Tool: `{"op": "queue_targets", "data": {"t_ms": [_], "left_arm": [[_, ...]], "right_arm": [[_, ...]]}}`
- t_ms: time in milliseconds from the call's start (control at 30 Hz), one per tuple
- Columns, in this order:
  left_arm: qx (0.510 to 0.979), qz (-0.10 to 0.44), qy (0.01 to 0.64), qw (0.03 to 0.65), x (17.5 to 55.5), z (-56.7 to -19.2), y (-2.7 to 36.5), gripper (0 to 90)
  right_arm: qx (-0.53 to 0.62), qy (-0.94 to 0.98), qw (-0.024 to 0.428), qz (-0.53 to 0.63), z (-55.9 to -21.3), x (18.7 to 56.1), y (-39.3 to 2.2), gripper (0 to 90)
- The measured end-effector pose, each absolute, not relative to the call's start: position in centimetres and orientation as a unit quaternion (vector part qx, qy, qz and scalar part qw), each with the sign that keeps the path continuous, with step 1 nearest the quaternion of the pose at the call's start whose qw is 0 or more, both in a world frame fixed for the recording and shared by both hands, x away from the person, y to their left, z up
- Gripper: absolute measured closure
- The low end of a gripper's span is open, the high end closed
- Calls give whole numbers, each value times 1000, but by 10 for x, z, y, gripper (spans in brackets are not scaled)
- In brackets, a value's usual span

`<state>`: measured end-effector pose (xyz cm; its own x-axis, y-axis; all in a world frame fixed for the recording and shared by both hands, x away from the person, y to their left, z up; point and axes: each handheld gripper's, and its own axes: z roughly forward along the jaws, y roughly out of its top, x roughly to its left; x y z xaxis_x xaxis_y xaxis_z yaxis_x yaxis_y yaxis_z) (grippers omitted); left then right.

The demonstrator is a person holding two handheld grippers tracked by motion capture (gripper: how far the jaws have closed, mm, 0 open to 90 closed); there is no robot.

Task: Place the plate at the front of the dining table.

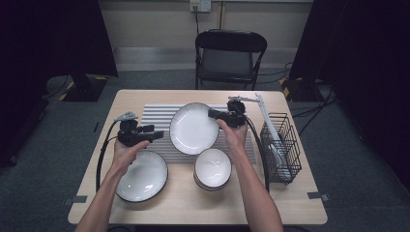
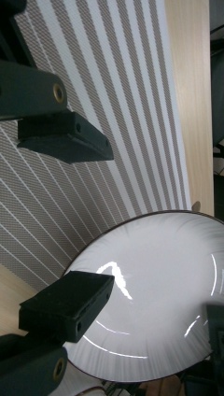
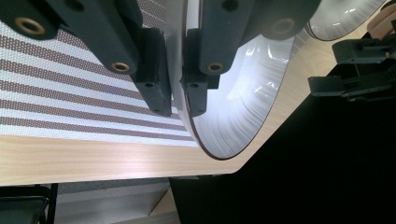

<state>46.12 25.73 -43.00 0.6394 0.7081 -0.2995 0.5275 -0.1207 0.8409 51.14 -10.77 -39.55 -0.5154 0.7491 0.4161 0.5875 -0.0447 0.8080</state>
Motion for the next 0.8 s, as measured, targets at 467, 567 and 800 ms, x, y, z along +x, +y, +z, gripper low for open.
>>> {"op": "queue_targets", "data": {"t_ms": [467, 567, 800], "left_arm": [[753, 89, 426, 494, 451, -441, 270, 313], [755, 88, 422, 494, 451, -442, 268, 314], [760, 92, 418, 489, 450, -442, 267, 330]], "right_arm": [[507, 683, 70, 521, -413, 528, -111, 821], [512, 681, 68, 519, -417, 532, -113, 823], [521, 684, 65, 506, -428, 542, -116, 819]]}}
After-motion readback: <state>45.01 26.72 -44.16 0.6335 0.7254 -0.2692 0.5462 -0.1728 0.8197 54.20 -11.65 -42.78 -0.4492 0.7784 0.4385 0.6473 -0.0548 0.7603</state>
